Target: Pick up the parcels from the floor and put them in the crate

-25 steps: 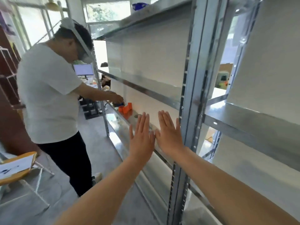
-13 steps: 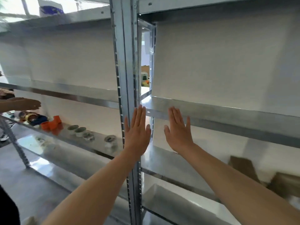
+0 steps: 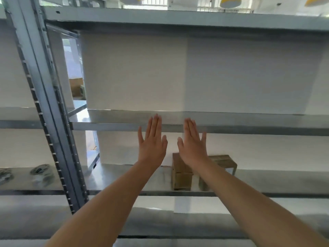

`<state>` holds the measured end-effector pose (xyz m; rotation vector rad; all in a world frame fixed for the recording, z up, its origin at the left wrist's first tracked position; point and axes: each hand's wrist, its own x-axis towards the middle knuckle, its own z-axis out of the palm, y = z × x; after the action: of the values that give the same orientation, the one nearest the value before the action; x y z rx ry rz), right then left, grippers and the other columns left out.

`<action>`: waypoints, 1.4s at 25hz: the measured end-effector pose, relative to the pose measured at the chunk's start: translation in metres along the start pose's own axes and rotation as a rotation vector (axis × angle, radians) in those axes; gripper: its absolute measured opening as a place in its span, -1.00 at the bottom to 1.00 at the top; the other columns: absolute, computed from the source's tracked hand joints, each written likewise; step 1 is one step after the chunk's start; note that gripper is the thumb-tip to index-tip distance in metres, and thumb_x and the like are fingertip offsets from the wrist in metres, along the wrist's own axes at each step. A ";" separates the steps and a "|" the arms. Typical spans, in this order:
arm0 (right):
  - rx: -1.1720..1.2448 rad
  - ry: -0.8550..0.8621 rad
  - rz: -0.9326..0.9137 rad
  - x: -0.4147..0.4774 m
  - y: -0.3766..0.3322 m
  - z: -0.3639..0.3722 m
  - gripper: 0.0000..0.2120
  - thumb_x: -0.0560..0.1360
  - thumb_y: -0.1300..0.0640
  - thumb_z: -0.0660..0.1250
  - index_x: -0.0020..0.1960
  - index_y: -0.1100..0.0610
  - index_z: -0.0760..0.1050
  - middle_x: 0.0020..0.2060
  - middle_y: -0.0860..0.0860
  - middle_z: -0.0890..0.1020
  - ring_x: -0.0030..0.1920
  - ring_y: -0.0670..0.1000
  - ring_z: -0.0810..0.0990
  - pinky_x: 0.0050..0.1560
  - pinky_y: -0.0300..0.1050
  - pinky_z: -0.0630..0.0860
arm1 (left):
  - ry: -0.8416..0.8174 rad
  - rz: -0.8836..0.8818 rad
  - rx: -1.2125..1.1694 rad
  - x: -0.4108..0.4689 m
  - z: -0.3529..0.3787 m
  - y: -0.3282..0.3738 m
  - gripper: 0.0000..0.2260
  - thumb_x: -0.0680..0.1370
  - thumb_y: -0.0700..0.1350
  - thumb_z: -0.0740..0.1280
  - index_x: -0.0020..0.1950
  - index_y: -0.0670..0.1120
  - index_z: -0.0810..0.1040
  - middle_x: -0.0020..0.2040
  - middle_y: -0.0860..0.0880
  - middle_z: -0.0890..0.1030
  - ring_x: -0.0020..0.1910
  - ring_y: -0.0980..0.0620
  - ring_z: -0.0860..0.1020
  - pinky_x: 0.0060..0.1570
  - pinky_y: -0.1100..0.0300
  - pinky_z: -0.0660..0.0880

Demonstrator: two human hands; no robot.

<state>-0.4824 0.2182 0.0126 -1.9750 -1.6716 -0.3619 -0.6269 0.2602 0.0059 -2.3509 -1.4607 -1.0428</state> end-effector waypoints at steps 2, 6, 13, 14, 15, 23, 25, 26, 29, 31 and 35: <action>-0.067 0.009 0.049 -0.020 0.047 -0.021 -0.36 0.68 -0.05 -0.05 0.59 0.07 -0.35 0.58 -0.03 -0.29 0.54 -0.06 -0.36 0.46 0.10 -0.42 | -0.051 0.047 -0.033 -0.005 0.008 0.054 -0.43 0.66 0.01 -0.07 0.59 -0.05 -0.28 0.60 0.04 -0.26 0.56 0.09 -0.26 0.51 -0.09 -0.27; -0.119 0.040 0.163 -0.066 0.138 -0.067 -0.37 0.68 -0.05 -0.05 0.59 0.09 -0.33 0.59 -0.01 -0.26 0.56 -0.04 -0.33 0.50 0.13 -0.38 | -0.084 0.159 -0.097 -0.019 0.025 0.160 -0.43 0.67 0.01 -0.07 0.58 -0.04 -0.30 0.59 0.05 -0.29 0.55 0.11 -0.29 0.48 -0.06 -0.34; -0.263 0.105 0.348 -0.154 0.287 -0.153 -0.36 0.68 -0.07 -0.04 0.60 0.11 -0.28 0.59 0.01 -0.22 0.57 -0.01 -0.29 0.50 0.15 -0.34 | -0.088 0.399 -0.177 -0.059 0.059 0.352 -0.45 0.68 0.05 -0.12 0.58 -0.07 -0.30 0.59 0.01 -0.30 0.55 0.04 -0.32 0.49 -0.09 -0.30; -0.281 0.108 0.384 -0.170 0.306 -0.162 -0.36 0.68 -0.08 -0.05 0.60 0.10 -0.29 0.59 0.01 -0.22 0.57 -0.01 -0.29 0.50 0.16 -0.34 | -0.097 0.423 -0.208 -0.068 0.063 0.379 -0.45 0.68 0.05 -0.11 0.59 -0.07 -0.28 0.59 0.01 -0.28 0.55 0.05 -0.31 0.49 -0.08 -0.30; -0.291 0.101 0.423 -0.188 0.324 -0.171 -0.37 0.68 -0.08 -0.06 0.60 0.10 -0.29 0.59 0.01 -0.22 0.57 0.00 -0.28 0.50 0.16 -0.34 | -0.114 0.453 -0.238 -0.078 0.068 0.405 -0.45 0.68 0.05 -0.09 0.59 -0.07 -0.27 0.59 0.02 -0.28 0.55 0.05 -0.31 0.49 -0.09 -0.30; -0.364 0.171 0.711 -0.300 0.427 -0.230 -0.36 0.65 -0.01 0.00 0.61 0.11 -0.23 0.61 -0.02 -0.15 0.58 -0.04 -0.22 0.49 0.16 -0.33 | -0.239 0.714 -0.394 -0.155 0.099 0.536 -0.46 0.68 0.04 -0.07 0.60 -0.05 -0.22 0.61 0.02 -0.21 0.57 0.05 -0.23 0.52 -0.14 -0.22; -0.407 0.159 0.783 -0.322 0.449 -0.243 -0.36 0.65 -0.02 0.01 0.61 0.11 -0.21 0.61 -0.01 -0.12 0.59 -0.03 -0.20 0.49 0.17 -0.31 | -0.255 0.739 -0.453 -0.164 0.106 0.565 -0.45 0.67 0.04 -0.05 0.60 -0.04 -0.20 0.61 0.02 -0.18 0.58 0.05 -0.21 0.50 -0.13 -0.23; -0.416 0.145 0.820 -0.331 0.458 -0.248 -0.36 0.65 -0.02 0.00 0.61 0.12 -0.20 0.61 -0.01 -0.12 0.59 -0.02 -0.21 0.50 0.18 -0.30 | -0.261 0.758 -0.481 -0.168 0.110 0.579 -0.45 0.66 0.04 -0.05 0.60 -0.04 -0.19 0.61 0.02 -0.16 0.58 0.05 -0.19 0.49 -0.13 -0.22; -0.435 0.118 0.898 -0.348 0.484 -0.255 -0.37 0.66 -0.02 -0.02 0.61 0.13 -0.21 0.61 0.00 -0.14 0.58 -0.02 -0.23 0.50 0.20 -0.29 | -0.286 0.811 -0.537 -0.177 0.127 0.608 -0.45 0.64 0.05 -0.08 0.60 -0.04 -0.17 0.62 0.01 -0.11 0.57 0.07 -0.19 0.50 -0.17 -0.14; -0.460 0.095 0.932 -0.350 0.499 -0.256 -0.37 0.66 -0.03 -0.03 0.61 0.12 -0.23 0.61 0.00 -0.15 0.58 -0.01 -0.23 0.49 0.19 -0.31 | -0.294 0.839 -0.541 -0.176 0.142 0.623 -0.45 0.67 0.04 -0.02 0.60 -0.04 -0.16 0.62 0.00 -0.09 0.56 0.07 -0.20 0.50 -0.17 -0.13; -0.478 0.084 0.998 -0.338 0.529 -0.248 -0.36 0.65 -0.04 -0.04 0.60 0.10 -0.25 0.60 -0.02 -0.17 0.58 -0.03 -0.26 0.51 0.20 -0.29 | -0.308 0.858 -0.553 -0.158 0.173 0.647 -0.43 0.67 0.06 0.02 0.60 -0.02 -0.18 0.61 0.03 -0.15 0.57 0.06 -0.19 0.41 -0.05 -0.35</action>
<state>-0.0054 -0.2512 -0.0719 -2.7862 -0.3989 -0.4586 -0.0433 -0.0907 -0.0944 -3.1281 -0.0680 -0.9086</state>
